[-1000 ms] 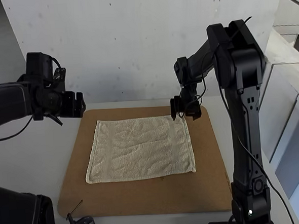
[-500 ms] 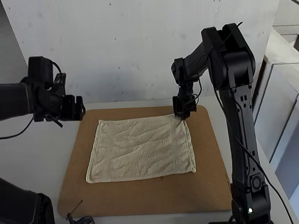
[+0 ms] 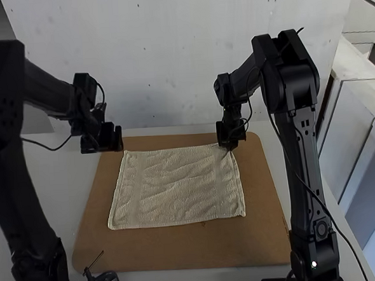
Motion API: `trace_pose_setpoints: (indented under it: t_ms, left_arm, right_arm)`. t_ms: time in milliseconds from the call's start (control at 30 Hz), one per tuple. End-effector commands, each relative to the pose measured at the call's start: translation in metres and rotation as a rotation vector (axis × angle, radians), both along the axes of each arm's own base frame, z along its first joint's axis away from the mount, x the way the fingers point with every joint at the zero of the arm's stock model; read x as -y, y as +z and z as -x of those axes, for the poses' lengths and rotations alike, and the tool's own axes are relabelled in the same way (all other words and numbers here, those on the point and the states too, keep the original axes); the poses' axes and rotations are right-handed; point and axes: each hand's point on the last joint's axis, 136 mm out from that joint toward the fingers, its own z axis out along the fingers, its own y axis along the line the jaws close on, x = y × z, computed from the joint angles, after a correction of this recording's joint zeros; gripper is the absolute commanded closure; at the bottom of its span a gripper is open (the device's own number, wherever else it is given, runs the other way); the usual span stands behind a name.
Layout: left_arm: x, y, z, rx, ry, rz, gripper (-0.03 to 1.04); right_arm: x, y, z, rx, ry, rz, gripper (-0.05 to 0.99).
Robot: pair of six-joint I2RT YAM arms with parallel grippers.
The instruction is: Fold the towel.
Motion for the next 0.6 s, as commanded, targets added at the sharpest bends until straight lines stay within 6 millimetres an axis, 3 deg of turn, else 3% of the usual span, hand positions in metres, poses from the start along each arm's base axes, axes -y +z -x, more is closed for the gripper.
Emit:
trace_pose_setpoints:
  t_ms: [0, 133, 300, 567]
  left_arm:
    - [0.003, -0.005, -0.023, -0.012, 0.041, -0.023, 0.08]
    - [0.001, -0.032, -0.027, -0.151, 0.085, -0.064, 0.08]
    - [0.007, -0.039, -0.046, -0.138, 0.093, -0.131, 0.08]
    - [0.029, -0.049, -0.056, -0.139, 0.059, -0.14, 0.08]
  right_arm:
    - [0.005, -0.008, 0.014, -0.036, 0.0, 0.044, 0.92]
    - [0.001, -0.009, 0.015, -0.033, 0.011, 0.047, 0.92]
    - [0.0, -0.012, 0.018, -0.041, 0.017, 0.053, 0.92]
    - [0.005, -0.012, 0.017, -0.041, 0.006, 0.053, 0.92]
